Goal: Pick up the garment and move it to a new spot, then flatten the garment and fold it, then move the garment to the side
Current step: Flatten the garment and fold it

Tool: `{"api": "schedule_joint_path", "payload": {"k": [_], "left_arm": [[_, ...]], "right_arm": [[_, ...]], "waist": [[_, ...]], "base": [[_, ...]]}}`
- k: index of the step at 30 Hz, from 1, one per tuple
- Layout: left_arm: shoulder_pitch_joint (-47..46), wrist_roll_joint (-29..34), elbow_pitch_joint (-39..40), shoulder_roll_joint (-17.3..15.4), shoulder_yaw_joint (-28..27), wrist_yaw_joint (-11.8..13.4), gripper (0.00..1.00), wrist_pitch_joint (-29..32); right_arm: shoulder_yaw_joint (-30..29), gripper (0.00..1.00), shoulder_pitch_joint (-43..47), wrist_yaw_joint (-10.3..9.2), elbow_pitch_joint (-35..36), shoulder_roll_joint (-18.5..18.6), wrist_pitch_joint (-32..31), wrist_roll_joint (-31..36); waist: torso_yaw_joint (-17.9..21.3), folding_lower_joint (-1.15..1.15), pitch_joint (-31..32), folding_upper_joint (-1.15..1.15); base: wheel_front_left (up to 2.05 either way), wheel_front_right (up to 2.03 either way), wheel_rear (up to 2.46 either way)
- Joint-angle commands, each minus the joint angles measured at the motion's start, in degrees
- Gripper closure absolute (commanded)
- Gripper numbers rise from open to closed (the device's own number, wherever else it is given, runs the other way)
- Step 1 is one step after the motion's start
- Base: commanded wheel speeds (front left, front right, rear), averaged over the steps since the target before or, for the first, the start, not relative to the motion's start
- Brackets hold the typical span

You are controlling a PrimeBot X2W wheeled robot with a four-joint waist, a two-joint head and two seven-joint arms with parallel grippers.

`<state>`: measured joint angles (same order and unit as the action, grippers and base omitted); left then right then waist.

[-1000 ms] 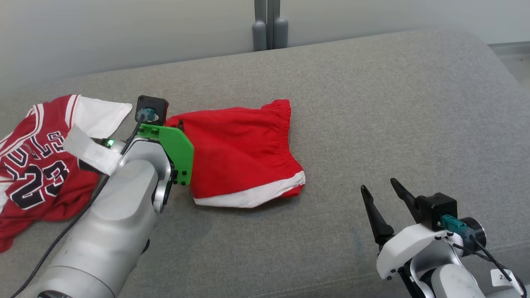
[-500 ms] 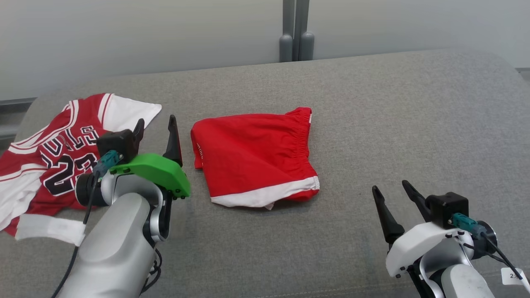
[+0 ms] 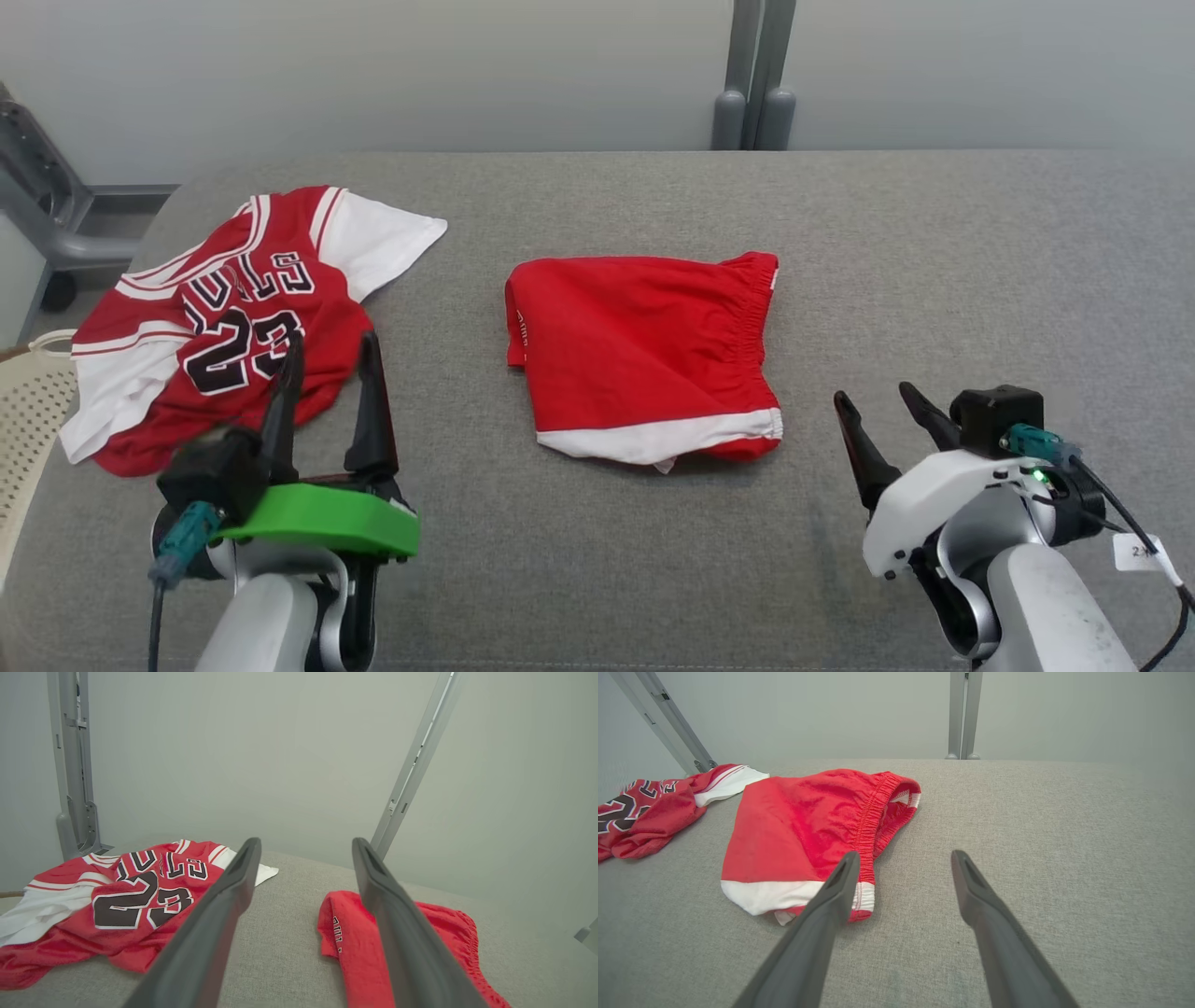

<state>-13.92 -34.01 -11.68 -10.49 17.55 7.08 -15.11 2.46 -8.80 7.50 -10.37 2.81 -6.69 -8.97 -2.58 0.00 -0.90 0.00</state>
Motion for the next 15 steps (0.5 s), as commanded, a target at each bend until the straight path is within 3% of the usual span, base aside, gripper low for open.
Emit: {"api": "schedule_joint_path", "payload": {"k": [1,10,15], "left_arm": [[1.6,1.57,0.83,0.2,-0.37,-0.79,0.0,-0.04],[10.67,6.85,5.56,2.9,-5.46,-6.29,0.0,-0.05],[14.06,8.54,4.98,3.51,-7.08,-7.96,0.0,-0.05]], "right_arm": [[0.15,0.0,-1.13,-0.01,-1.0,0.15,-0.71,-0.56],[1.38,0.0,-6.63,-0.01,-8.87,0.16,-6.01,-0.58],[0.77,0.0,-8.99,-0.01,-14.09,0.16,-7.99,-1.18]], "waist": [[-1.18,0.0,0.1,0.0],[-3.42,0.0,0.14,0.0],[-4.31,0.0,-0.04,0.0]], "base": [[0.0,0.0,0.0],[0.0,0.0,0.0],[0.0,0.0,0.0]]}}
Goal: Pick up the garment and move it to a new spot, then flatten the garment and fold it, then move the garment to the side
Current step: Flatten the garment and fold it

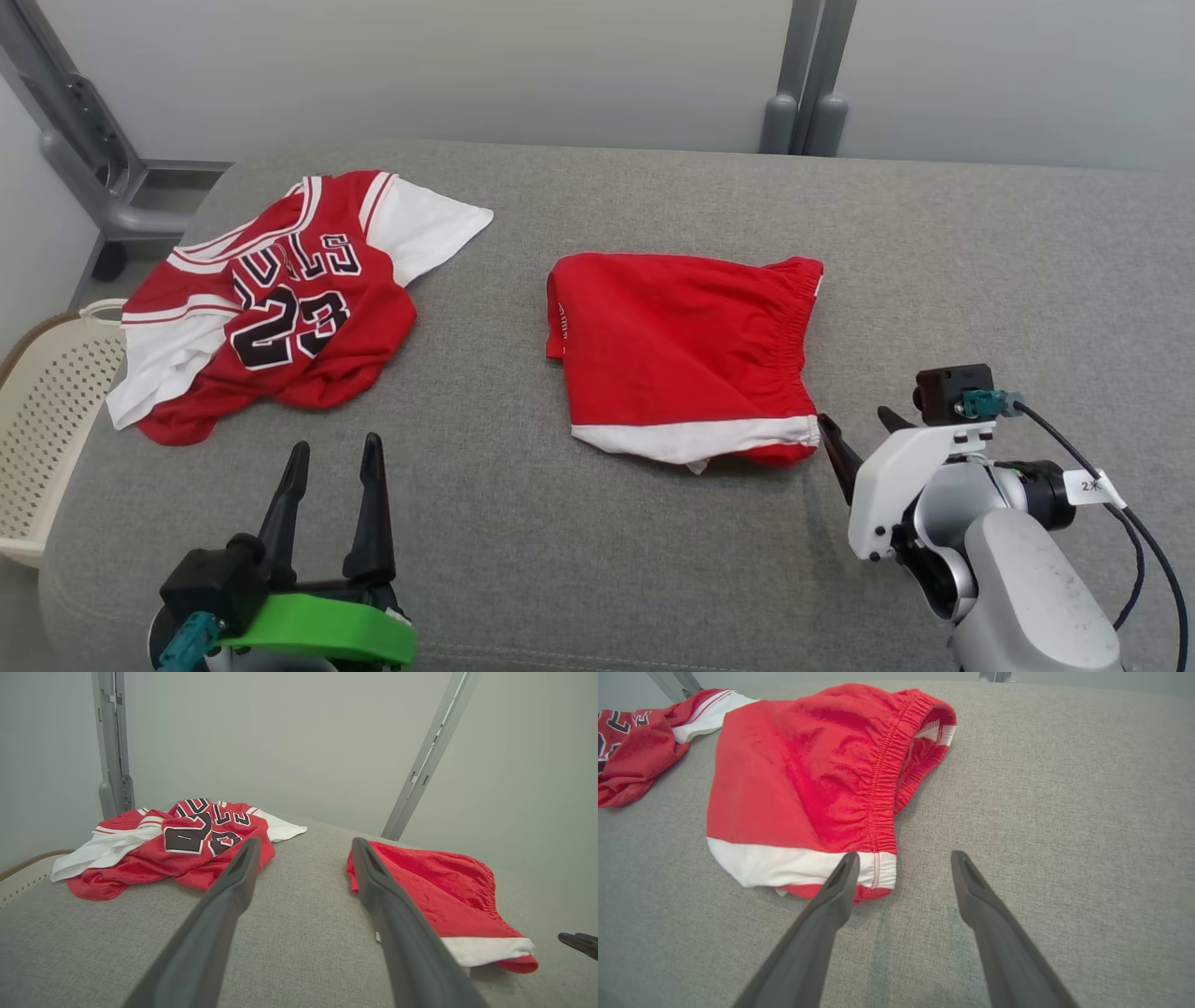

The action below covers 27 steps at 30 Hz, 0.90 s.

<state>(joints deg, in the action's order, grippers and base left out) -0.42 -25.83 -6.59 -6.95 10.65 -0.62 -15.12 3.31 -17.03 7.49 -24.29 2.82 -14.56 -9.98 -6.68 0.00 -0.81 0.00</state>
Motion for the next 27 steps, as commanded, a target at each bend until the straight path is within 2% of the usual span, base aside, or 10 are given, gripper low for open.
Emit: {"api": "schedule_joint_path", "payload": {"k": [1,13,15,17,18,19,20,27], "left_arm": [[0.97,0.89,-0.3,-0.07,-0.24,-0.33,0.0,-0.04],[0.37,3.41,-0.91,0.58,0.52,-0.61,0.0,-0.05],[0.01,3.46,-1.05,0.77,0.46,-0.72,0.0,-0.05],[-0.28,3.58,-1.13,0.99,0.46,-0.92,0.0,-0.05],[-0.36,3.74,-1.28,1.06,0.36,-0.94,0.0,-0.05],[-0.41,3.78,-1.45,1.1,0.26,-1.09,0.0,-0.05],[-0.43,3.77,-1.6,1.22,0.19,-1.24,0.0,-0.05],[0.41,3.9,-2.66,1.93,-0.3,-1.55,0.0,-0.05]], "right_arm": [[-0.28,0.0,-1.21,0.0,-1.3,0.14,-0.42,-0.61],[-0.05,0.0,-7.96,0.0,-13.46,0.14,-2.67,-3.39],[0.33,0.21,-8.68,0.0,-15.05,0.14,-2.92,-4.0],[0.61,0.58,-9.39,0.0,-16.29,0.17,-2.84,-4.03],[0.64,0.68,-9.64,-0.01,-16.87,0.18,-2.74,-4.26],[0.76,0.93,-9.85,-0.01,-17.38,0.19,-2.54,-4.36],[0.84,1.0,-9.99,-0.01,-17.88,0.18,-2.48,-4.14],[1.67,1.0,-12.35,-0.01,-16.62,1.05,-0.12,-4.29]], "waist": [[-0.42,0.0,-0.24,0.0],[-3.17,0.0,-3.72,0.0],[-3.46,0.0,-4.3,0.0],[-3.68,0.0,-4.82,0.0],[-3.77,0.0,-4.98,0.0],[-3.83,0.0,-5.07,0.0],[-3.87,0.0,-5.09,0.0],[-3.48,0.0,-3.41,0.0]], "base": [[0.0,0.0,0.0],[0.0,0.0,0.0],[0.0,0.0,0.0],[0.0,0.0,0.0],[0.0,0.0,0.0],[0.0,0.0,0.0],[0.0,0.0,0.0],[0.0,0.0,0.0]]}}
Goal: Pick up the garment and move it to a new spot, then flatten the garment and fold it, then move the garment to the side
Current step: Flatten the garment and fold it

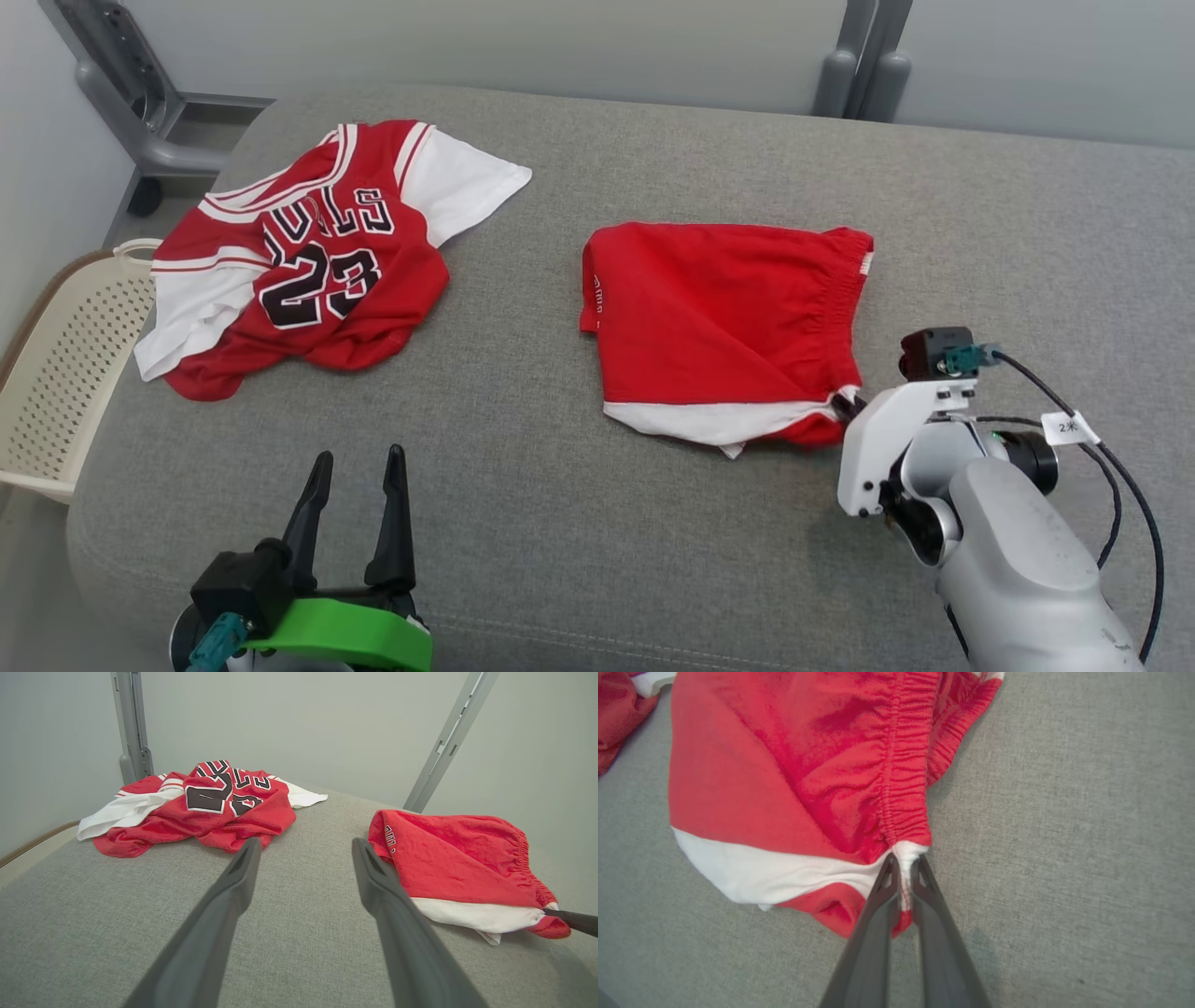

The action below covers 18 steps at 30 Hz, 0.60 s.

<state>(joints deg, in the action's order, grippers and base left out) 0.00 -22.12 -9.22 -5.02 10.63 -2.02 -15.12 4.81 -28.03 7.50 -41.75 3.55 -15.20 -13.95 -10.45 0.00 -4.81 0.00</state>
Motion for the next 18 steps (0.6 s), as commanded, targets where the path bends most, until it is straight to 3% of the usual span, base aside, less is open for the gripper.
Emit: {"api": "schedule_joint_path", "payload": {"k": [1,8,12,18], "left_arm": [[0.2,0.24,-0.12,0.07,-0.35,-0.2,0.0,-0.05],[1.27,0.35,-0.47,0.26,-0.47,-0.64,0.0,-0.05],[1.7,0.61,-0.69,0.39,-0.07,-0.97,0.0,-0.05],[1.86,0.99,-1.0,0.32,0.54,-1.42,0.0,-0.05]], "right_arm": [[0.15,1.0,-1.8,-0.01,1.77,0.71,0.9,-0.72],[-2.74,1.0,-3.38,-0.02,7.71,5.28,1.67,1.75],[-9.32,1.0,-2.3,-0.02,10.31,7.65,0.87,5.63],[-20.86,1.0,0.22,-0.02,12.46,8.24,0.12,12.3]], "waist": [[0.46,0.0,0.91,0.0],[1.51,0.0,2.82,0.0],[1.93,0.0,3.48,0.0],[2.37,0.0,3.78,0.0]], "base": [[0.0,0.0,0.0],[0.0,0.0,0.0],[0.0,0.0,0.0],[0.0,0.0,0.0]]}}
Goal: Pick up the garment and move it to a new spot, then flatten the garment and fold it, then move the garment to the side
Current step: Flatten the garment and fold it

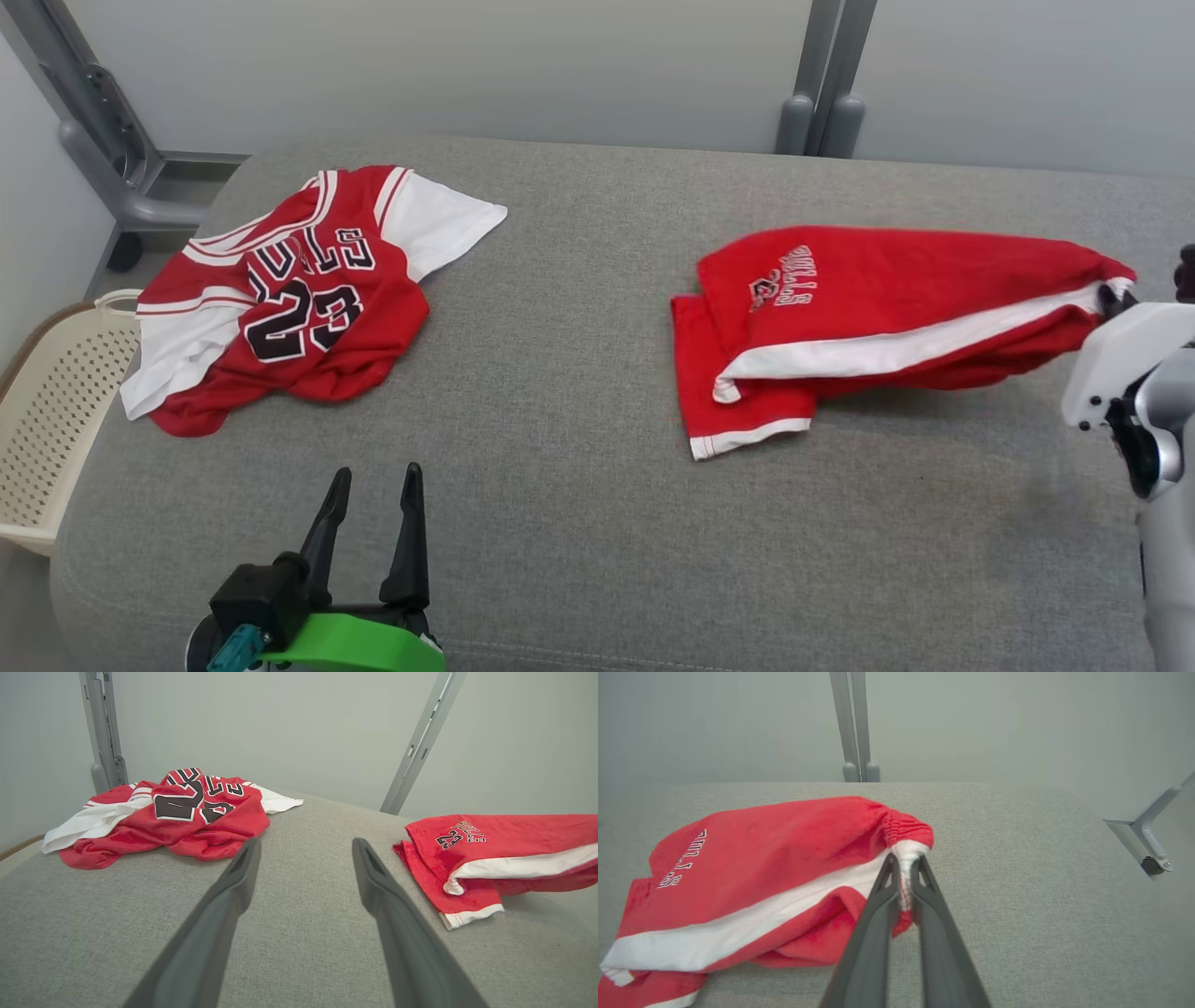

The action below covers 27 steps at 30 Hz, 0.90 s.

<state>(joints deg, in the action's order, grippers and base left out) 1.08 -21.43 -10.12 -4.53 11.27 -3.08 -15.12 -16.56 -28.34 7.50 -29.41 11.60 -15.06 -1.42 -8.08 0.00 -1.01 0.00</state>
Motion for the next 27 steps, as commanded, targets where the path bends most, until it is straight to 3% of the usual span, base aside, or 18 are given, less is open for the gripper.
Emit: {"api": "schedule_joint_path", "payload": {"k": [1,9,10,11,12,19,27], "left_arm": [[0.64,0.35,-0.18,-0.23,0.04,-0.44,0.0,-0.05],[-1.18,0.96,-0.56,-0.44,1.1,-0.7,0.0,-0.05],[-1.39,1.08,-0.63,-0.56,1.21,-0.72,0.0,-0.05],[-1.59,1.16,-0.69,-0.67,1.3,-0.68,0.0,-0.05],[-1.75,1.25,-0.73,-0.75,1.33,-0.6,0.0,-0.05],[-2.76,2.89,-0.95,-1.69,2.23,-0.01,0.0,-0.05],[-2.92,1.86,-1.71,-1.7,1.73,0.73,0.0,0.11]], "right_arm": [[-0.66,1.0,1.18,-0.02,0.1,0.28,-0.22,1.38],[-4.3,1.0,6.34,-0.03,-1.06,0.4,-1.91,11.1],[-4.25,0.78,6.93,-0.02,-1.42,0.3,-1.95,11.85],[-4.49,0.13,7.5,-0.02,-2.0,-0.01,-2.52,12.28],[-4.54,0.0,7.86,-0.02,-2.29,-0.09,-2.5,12.99],[-4.89,0.0,9.69,-0.02,-2.17,-2.74,-0.64,11.49],[-2.23,0.0,14.0,-0.02,8.2,-7.23,10.56,2.22]], "waist": [[0.03,0.0,-0.06,0.0],[0.26,0.0,-1.06,0.0],[0.33,0.0,-1.23,0.0],[0.41,0.0,-1.34,0.0],[0.5,0.0,-1.46,0.0],[0.93,0.0,-1.8,0.0],[2.23,0.0,-0.81,0.0]], "base": [[0.0,0.0,0.0],[0.0,0.0,0.0],[0.0,0.0,0.0],[0.0,0.0,0.0],[0.0,0.0,0.0],[0.0,0.0,0.0],[0.0,0.0,0.0]]}}
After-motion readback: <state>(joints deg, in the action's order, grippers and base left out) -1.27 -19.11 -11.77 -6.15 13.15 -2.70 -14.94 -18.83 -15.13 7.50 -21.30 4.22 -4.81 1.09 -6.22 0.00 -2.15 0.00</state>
